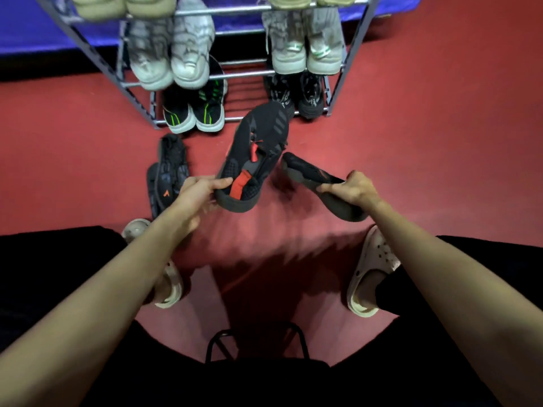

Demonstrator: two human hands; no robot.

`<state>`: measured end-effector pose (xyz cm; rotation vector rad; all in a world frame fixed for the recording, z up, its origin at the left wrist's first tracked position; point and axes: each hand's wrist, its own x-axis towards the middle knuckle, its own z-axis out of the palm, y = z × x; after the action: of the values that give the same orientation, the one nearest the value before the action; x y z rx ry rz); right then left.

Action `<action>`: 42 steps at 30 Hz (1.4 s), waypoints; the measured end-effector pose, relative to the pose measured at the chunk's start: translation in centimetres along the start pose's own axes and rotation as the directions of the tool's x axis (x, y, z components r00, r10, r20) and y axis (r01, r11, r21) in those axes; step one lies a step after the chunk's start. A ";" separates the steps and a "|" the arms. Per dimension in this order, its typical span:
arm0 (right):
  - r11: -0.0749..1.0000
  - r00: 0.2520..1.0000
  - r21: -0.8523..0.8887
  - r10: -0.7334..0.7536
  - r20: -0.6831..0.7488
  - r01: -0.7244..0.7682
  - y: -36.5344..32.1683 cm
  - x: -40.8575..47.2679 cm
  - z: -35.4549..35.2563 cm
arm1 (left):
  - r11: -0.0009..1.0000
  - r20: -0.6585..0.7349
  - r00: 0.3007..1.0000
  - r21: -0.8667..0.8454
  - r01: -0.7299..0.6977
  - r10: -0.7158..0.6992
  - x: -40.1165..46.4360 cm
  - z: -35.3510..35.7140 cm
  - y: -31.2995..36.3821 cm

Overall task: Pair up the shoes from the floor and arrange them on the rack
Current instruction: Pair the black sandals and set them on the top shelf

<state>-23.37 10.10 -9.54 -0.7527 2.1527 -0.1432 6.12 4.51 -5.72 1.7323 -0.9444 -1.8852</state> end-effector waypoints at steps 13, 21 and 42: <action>0.737 0.977 0.675 -0.167 0.135 0.033 -4.9 -12.8 -7.6 | 0.937 0.013 0.953 -0.187 -0.296 0.303 -10.2 -1.4 7.5; 0.622 0.943 0.715 -0.282 -0.176 0.319 -8.7 -17.4 -11.5 | 0.878 0.006 0.908 -0.259 -0.403 0.418 -13.3 -1.0 12.6; 0.789 0.559 0.147 -0.278 -0.781 0.597 -26.2 -8.7 -21.1 | 0.814 0.011 0.866 -0.349 -0.465 0.500 -2.9 5.9 31.3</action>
<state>-22.76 -9.54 19.13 -1.1140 2.4524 -1.3463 -3.76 -13.70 18.61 1.0750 -0.9264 -1.6780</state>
